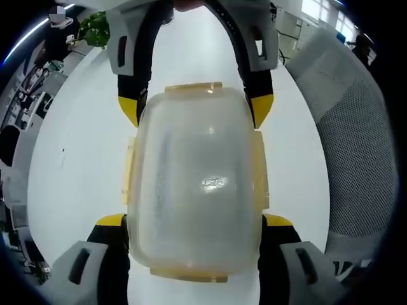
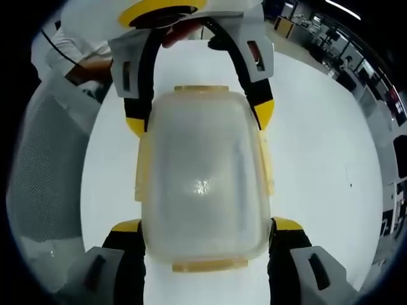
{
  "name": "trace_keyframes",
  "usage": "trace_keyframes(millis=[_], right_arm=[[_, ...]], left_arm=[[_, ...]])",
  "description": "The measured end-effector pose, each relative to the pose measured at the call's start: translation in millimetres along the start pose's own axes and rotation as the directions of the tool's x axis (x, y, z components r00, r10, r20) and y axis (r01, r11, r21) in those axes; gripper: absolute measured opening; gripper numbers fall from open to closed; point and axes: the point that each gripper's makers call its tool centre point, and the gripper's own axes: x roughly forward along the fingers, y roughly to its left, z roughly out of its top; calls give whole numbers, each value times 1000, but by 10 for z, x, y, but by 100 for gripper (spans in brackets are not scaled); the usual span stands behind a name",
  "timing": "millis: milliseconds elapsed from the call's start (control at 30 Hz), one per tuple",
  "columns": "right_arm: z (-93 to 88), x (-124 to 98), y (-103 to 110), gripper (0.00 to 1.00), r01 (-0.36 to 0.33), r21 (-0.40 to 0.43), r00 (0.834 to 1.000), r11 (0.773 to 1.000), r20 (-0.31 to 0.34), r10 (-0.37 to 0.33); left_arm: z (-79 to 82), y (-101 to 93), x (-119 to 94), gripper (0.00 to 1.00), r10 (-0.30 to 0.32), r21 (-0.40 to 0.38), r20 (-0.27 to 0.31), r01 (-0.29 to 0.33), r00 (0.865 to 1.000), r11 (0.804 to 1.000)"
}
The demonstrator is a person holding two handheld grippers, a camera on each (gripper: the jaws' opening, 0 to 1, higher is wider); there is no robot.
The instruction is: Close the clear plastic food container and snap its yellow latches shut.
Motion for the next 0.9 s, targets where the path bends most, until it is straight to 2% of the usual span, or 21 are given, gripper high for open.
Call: trace_keyframes(millis=[900], right_arm=[[-12,36,-431,80,2,2,1000,1000,-7,-2]], left_arm=[[5,438,95,85,0,-19,4,0,1000,1000]])
